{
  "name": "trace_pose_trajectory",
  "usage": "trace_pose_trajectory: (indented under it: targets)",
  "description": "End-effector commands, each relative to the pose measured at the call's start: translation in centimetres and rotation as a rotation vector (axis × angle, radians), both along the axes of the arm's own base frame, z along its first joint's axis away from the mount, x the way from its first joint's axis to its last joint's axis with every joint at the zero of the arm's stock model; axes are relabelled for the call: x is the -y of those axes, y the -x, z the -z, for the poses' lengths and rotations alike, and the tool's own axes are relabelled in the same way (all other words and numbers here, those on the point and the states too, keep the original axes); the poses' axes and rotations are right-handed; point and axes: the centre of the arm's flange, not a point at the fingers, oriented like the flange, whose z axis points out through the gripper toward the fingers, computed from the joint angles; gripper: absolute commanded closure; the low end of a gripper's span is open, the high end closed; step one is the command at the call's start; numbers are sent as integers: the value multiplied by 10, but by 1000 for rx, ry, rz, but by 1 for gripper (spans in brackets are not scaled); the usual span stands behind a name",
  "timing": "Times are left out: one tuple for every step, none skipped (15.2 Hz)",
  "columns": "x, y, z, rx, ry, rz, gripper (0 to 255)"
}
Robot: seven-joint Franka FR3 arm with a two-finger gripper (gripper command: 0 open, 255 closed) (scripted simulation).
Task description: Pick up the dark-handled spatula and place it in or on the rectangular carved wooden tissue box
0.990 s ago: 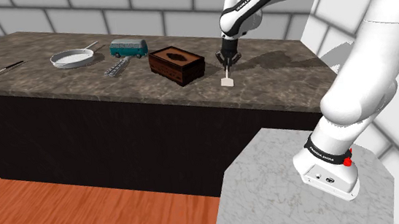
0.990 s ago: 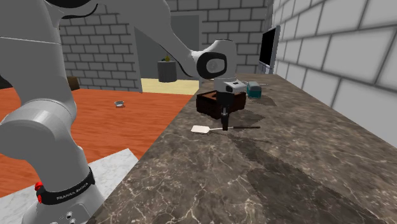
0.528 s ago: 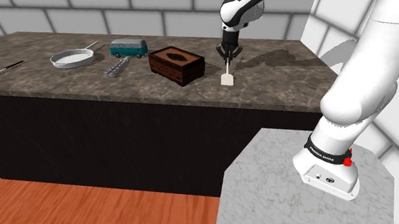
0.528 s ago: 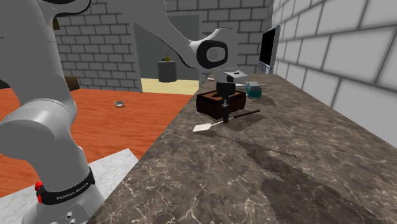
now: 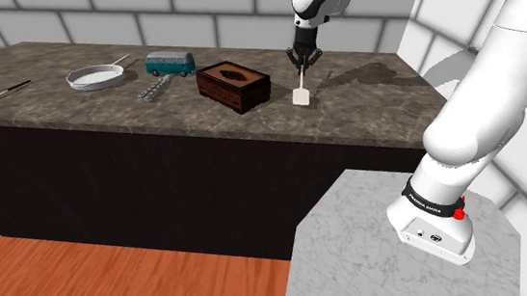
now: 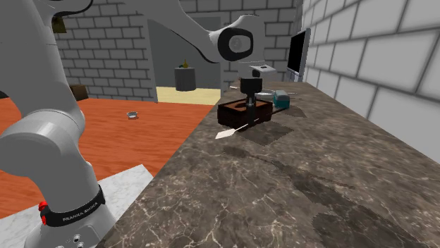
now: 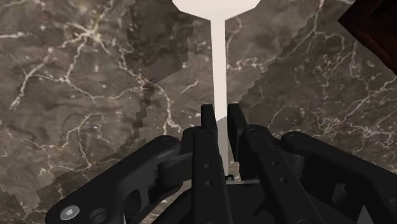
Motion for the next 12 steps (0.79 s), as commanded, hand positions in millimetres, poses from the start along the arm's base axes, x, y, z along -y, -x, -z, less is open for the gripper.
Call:
trace_pose_trajectory:
  targets:
    - [0, 0, -11, 0, 0, 0, 255]
    - [0, 0, -17, 0, 0, 0, 255]
    - [0, 0, -22, 0, 0, 0, 255]
    - [0, 0, -27, 0, 0, 0, 255]
    - [0, 0, -33, 0, 0, 0, 255]
    - [0, 0, -38, 0, 0, 0, 255]
    - [0, 0, -43, 0, 0, 0, 255]
    - [0, 0, -48, 0, 0, 0, 255]
    - [0, 0, -54, 0, 0, 0, 255]
    - [0, 0, -59, 0, 0, 0, 255]
    - [0, 0, -64, 0, 0, 0, 255]
    - [0, 0, -69, 0, 0, 0, 255]
